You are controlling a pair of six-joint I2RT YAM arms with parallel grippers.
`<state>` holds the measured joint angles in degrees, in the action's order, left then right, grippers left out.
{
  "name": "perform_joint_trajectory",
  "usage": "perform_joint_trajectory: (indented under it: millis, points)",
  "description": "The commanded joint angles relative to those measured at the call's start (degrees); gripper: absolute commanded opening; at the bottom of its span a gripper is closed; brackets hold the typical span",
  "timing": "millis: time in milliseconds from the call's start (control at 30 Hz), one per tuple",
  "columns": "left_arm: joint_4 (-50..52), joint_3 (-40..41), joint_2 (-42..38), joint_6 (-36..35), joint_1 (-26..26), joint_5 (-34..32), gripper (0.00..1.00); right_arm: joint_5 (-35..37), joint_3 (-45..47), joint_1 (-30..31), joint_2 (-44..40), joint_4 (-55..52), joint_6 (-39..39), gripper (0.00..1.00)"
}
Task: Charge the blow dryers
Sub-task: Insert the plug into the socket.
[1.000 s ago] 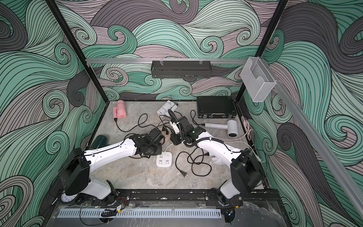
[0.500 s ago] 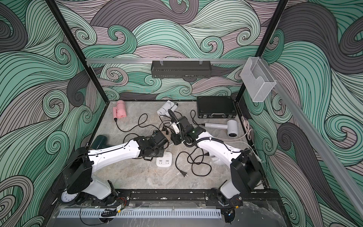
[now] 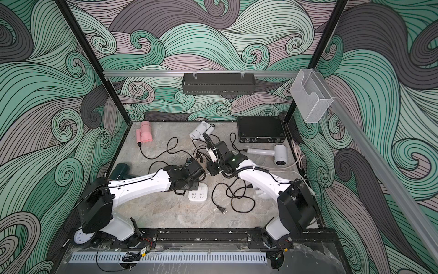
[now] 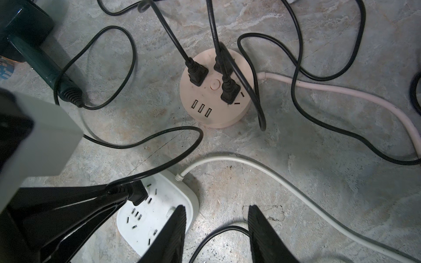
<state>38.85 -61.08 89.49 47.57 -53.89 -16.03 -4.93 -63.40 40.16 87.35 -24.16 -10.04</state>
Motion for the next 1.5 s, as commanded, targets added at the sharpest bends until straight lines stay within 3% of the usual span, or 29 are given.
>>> perform_joint_trajectory:
  millis: [0, 900, 1467]
  points:
    - [1.5, -2.1, 0.5, 0.0, -1.1, 0.5, 0.0, 0.3, 0.6, 0.0, 0.3, 0.8, -0.2, 0.46]
    - [2.8, -1.9, 2.6, 1.4, -3.7, -3.9, 0.0, -0.1, 3.1, 0.0, 0.1, 2.3, -1.6, 0.46]
    - [-4.4, 6.0, -2.3, 5.6, -4.7, -7.2, 0.0, 0.4, 4.0, 0.1, 0.0, 2.8, -1.9, 0.46]
